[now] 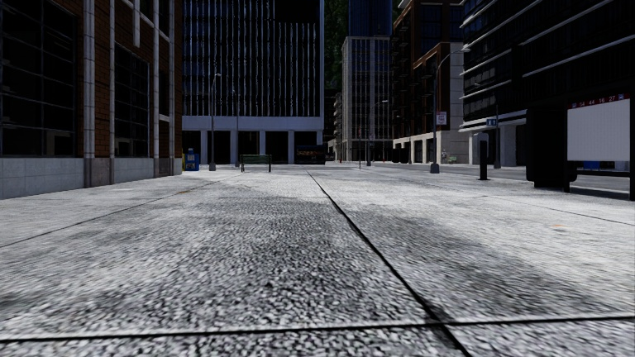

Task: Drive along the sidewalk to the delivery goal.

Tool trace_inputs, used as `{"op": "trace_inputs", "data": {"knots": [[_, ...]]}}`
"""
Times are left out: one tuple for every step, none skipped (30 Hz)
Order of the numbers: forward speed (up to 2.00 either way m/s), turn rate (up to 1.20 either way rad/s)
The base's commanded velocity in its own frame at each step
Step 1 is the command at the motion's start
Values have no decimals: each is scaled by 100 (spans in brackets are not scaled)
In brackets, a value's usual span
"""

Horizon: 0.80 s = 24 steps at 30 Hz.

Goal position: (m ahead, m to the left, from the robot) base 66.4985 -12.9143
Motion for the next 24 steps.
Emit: {"op": "trace_inputs", "data": {"knots": [[0,0],[0,0],[0,0],[0,0],[0,0],[0,0],[0,0],[0,0],[0,0],[0,0],[0,0],[0,0],[0,0],[0,0],[0,0],[0,0],[0,0],[0,0],[0,0],[0,0],[0,0],[0,0],[0,0],[0,0]]}}
